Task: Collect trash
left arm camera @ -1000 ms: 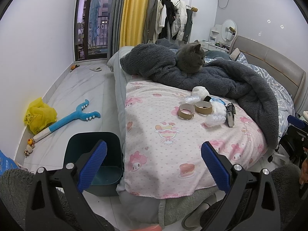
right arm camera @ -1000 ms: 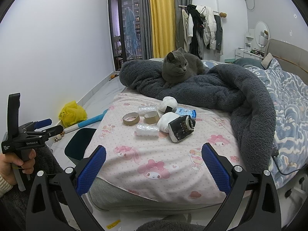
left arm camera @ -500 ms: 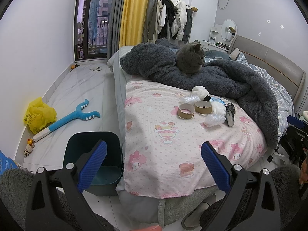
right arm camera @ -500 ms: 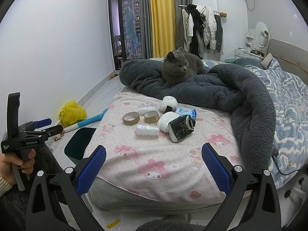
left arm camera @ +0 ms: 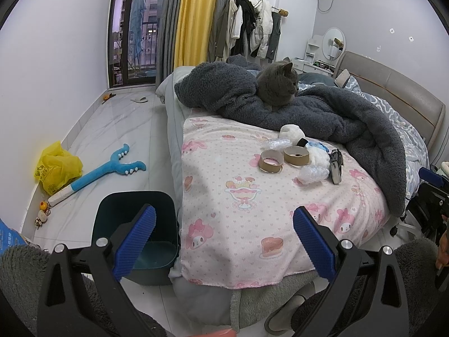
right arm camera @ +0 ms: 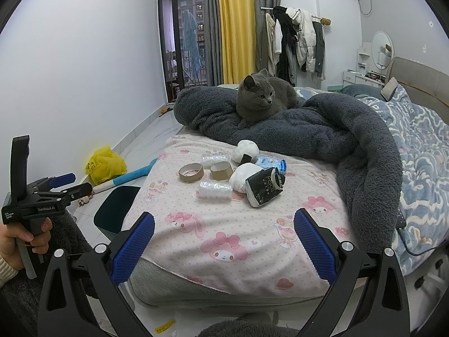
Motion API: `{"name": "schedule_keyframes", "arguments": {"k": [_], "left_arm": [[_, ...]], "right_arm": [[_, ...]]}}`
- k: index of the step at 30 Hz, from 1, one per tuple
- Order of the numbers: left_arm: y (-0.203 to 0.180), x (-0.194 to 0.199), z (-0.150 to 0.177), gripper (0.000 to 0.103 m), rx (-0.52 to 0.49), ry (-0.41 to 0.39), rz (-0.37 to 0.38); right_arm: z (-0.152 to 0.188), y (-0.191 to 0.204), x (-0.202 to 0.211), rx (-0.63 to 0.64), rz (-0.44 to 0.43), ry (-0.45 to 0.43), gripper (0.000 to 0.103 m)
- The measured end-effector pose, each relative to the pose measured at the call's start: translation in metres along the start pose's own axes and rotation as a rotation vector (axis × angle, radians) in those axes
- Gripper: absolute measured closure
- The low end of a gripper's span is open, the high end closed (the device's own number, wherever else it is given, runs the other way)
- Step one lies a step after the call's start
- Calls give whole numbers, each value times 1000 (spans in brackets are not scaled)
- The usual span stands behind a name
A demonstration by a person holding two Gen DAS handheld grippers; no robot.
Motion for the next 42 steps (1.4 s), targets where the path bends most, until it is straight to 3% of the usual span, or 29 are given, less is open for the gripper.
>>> {"name": "schedule_keyframes", "arguments": {"k": [42], "left_arm": [[-1,0,0,3,0,3,-1]], "right_arm": [[3,0,-2,1,-1,11,3]]}}
Point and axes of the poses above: each gripper's, at about its wrist camera, not at the fingertips, and x roughly against the way its jaws point, y to its left, z to its underside, the point moved 2 cm from there along -x, roughly the way its jaws point, and after that the axes turned 12 degrees about -z, right-handed, at the moved point
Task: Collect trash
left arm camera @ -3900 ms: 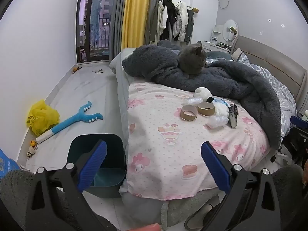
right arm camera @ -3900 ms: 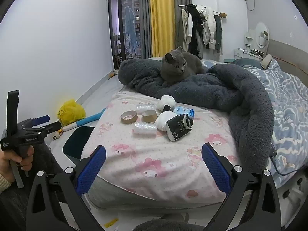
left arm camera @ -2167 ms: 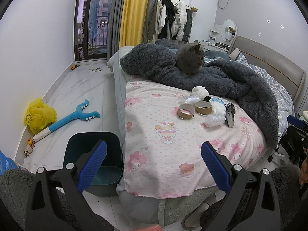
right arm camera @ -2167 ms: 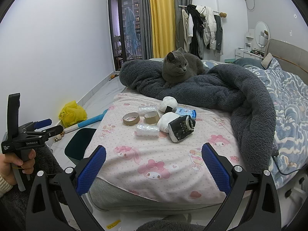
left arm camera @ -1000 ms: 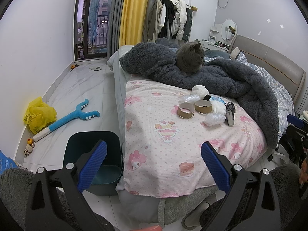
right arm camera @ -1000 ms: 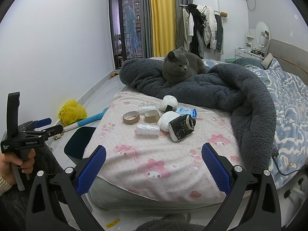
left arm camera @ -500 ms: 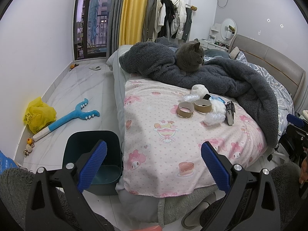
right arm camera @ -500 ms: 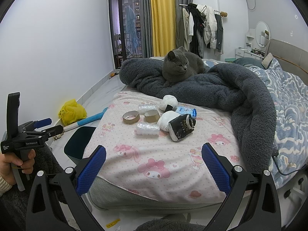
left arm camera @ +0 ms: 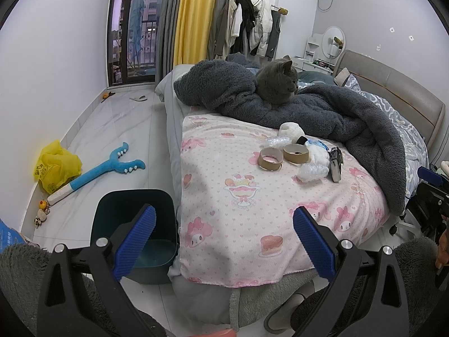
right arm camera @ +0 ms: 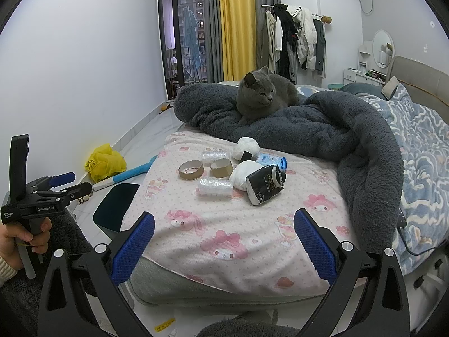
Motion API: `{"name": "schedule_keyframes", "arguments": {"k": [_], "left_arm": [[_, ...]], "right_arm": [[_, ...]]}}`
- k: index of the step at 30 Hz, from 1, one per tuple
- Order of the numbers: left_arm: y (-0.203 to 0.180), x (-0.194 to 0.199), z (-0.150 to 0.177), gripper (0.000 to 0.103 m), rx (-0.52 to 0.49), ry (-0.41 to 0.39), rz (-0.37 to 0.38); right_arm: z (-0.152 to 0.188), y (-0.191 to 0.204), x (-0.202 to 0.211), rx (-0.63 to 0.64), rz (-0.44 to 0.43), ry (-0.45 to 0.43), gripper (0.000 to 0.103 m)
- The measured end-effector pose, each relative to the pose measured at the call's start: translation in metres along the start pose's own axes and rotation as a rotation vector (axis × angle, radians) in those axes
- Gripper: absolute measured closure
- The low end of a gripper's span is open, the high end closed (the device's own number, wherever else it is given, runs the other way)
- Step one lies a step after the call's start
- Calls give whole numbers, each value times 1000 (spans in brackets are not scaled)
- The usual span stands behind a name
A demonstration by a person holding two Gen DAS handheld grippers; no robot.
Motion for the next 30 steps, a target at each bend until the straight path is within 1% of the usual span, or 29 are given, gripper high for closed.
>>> {"name": "schedule_keyframes", "arguments": {"k": [10,15,19,22,24,30], "left_arm": [[-4,1,5,3,-5,0,-2],[-6,-2,7,3,-11,21,-10],[-11,-8,3,3,-29,24,-21],[-16,-11,1,4,-35,37,-9],[-21,-13,1,4,-42,44,-1],[-38,-21,-3,4,-63,55,24]], "right_arm": [[-2,-4,-1,-13,-5,15,3],[-8,-8,-2,-8,5,33,3],[-15,-9,-2,13,3,17,3],[-19,-16,-13,14,0,27,3],[-24,-20,-21,33,-16,18,3],[-26,-45,-55,53,-45,66,3]]}}
Point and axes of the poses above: each gripper's, at about its wrist camera, not at the fingertips, and x roughly against the way its jaws point, y to its left, z to its underside, the point moved 2 cm from there along -x, roughly the way its jaws point, and after that the axes turned 12 degrees about -z, right-handed, at the moved point
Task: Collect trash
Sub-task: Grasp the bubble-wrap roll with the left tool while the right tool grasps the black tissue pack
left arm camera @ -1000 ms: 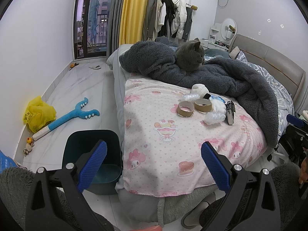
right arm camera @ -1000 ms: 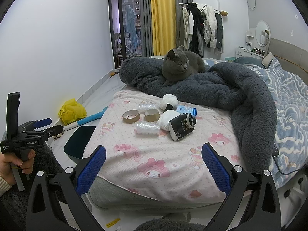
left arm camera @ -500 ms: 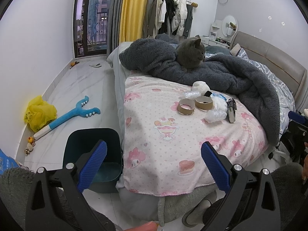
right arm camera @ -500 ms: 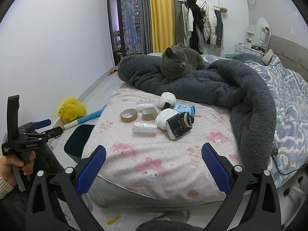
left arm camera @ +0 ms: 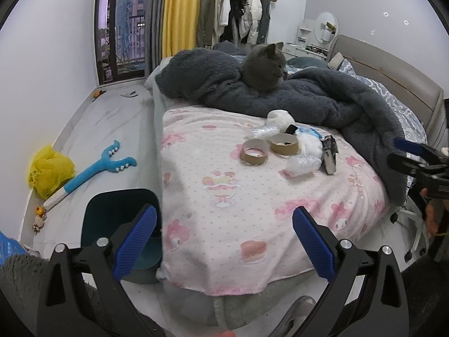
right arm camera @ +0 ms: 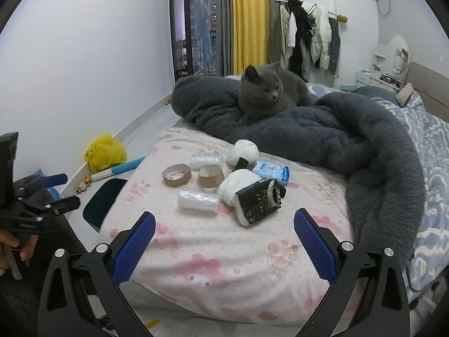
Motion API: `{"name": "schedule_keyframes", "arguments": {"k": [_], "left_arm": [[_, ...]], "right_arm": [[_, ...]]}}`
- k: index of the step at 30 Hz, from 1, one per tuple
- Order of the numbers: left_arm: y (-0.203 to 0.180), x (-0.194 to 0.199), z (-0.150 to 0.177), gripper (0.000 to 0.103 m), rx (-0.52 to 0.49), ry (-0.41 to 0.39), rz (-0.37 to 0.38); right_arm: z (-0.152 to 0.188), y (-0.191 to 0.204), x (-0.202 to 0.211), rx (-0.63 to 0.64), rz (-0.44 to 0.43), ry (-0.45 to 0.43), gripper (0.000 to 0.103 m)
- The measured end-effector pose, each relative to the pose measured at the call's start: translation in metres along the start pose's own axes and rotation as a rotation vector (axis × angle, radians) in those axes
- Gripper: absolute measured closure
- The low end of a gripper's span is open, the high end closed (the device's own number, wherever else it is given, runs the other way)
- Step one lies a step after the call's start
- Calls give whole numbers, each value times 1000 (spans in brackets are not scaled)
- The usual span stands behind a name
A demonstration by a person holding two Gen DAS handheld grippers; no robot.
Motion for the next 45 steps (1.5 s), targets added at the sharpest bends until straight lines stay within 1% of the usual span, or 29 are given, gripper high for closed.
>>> {"name": "schedule_keyframes", "arguments": {"k": [3,8,12,15,16,21,24,26,28,30,33,38,45], "left_arm": [[-12,-7,-3,4,-4,20,45],[-30,-17,-7,4,-32,27,69],[-42,-27,-9,5,-53,26,82],[-48,-33,-11,10,-42,33,112],[-51,-36,-11,14,-40,39,120],[-63,-49,-15,18,-54,39,141],[-70,-57,-17,20,-54,48,179],[-76,-61,-19,24,-50,52,207],[-82,-62,-22,25,-53,47,230],[-89,-64,-24,26,-63,42,236],[-99,-72,-29,30,-63,47,246],[-109,-90,-35,30,-54,64,251],[-122,-107,-39,30,-37,91,269]], "right_arm": [[1,-10,-10,17,-20,21,3],[2,-31,-26,23,-45,40,4],[-2,-47,-39,22,-64,43,7],[-5,-56,-50,23,-89,47,7],[-5,-58,-53,29,-94,49,7],[-7,-71,-73,41,-139,74,7],[-7,-78,-84,50,-154,92,7],[-5,-84,-92,44,-160,107,7],[-3,-89,-98,41,-169,116,7],[1,-94,-105,37,-186,132,7],[4,-95,-112,40,-219,144,7],[7,-93,-119,62,-247,161,7],[13,-97,-125,62,-252,180,7]]}}
Point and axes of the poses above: each gripper's, at about its wrist camera, not at the fingertips, and x roughly against the way its jaws point, y to its left, z to its underside, the point moved 2 cm from there along -x, roughly the way its jaws point, and after that the axes turned 12 degrees about -z, right-handed, at the moved point
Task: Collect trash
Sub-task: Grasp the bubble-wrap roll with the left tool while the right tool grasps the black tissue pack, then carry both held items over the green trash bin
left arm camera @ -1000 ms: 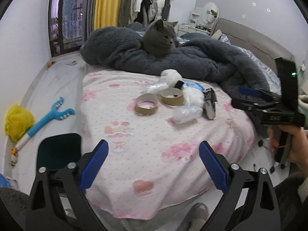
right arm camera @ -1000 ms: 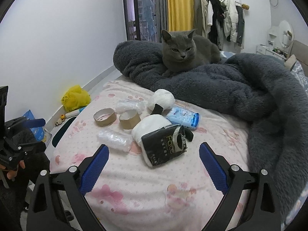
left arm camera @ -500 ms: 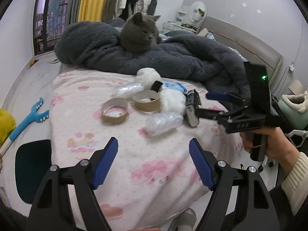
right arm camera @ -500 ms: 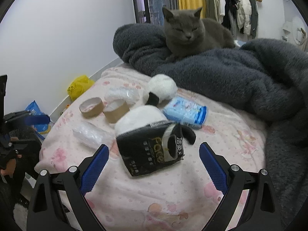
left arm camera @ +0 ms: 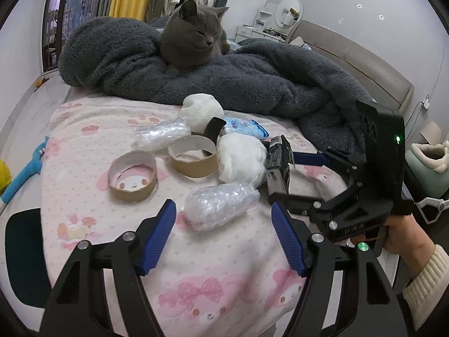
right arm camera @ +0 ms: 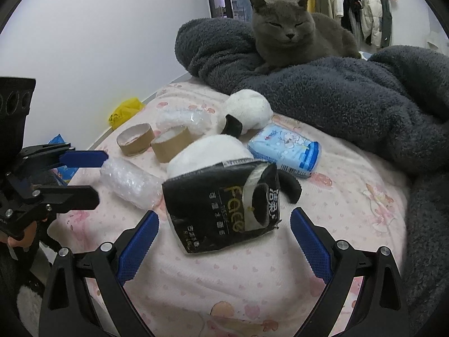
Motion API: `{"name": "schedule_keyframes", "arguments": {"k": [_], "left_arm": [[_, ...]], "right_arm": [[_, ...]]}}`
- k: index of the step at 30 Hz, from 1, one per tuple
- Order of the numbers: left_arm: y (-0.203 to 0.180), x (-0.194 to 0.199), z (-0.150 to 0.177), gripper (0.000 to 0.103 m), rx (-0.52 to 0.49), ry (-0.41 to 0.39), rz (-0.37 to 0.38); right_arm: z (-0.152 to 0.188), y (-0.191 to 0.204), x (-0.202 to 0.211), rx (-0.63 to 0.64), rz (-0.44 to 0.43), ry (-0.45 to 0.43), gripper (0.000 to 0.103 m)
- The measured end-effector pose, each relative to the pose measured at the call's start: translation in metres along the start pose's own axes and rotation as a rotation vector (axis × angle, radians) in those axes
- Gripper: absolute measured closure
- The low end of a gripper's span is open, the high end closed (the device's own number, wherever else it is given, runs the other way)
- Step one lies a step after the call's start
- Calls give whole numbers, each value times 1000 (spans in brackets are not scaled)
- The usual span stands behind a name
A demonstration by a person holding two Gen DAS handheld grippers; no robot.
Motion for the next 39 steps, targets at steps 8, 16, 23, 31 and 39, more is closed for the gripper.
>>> {"name": "schedule_keyframes", "arguments": {"k": [8,16,23,31,39], "left_arm": [[-5,-17,-2,30,8,38,-40],[-9,-36,-4,28,11,68,-71],[-4,-44,-11,37,8,77,-80],[3,-34,-14,39,12,60,-40],[19,-7,-26,39,19,-4,-1]], "right_arm": [[3,-7,-6,-1,7,7,7],[6,-11,-13,-5,-4,11,7],[1,-15,-15,-15,-16,-9,13],[-4,-9,-8,-7,-5,-4,28],[-24,-2,11,-49,41,-37,28]]}}
Point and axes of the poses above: each gripper's, at about its wrist camera, not at the fingertips, and x roughly against the way its jaws point, y to its left, z to its underside, the point moved 2 cm from there along -x, roughly the way its jaws point, and after that the axes turned 12 degrees about -z, right-handed, at the moved point
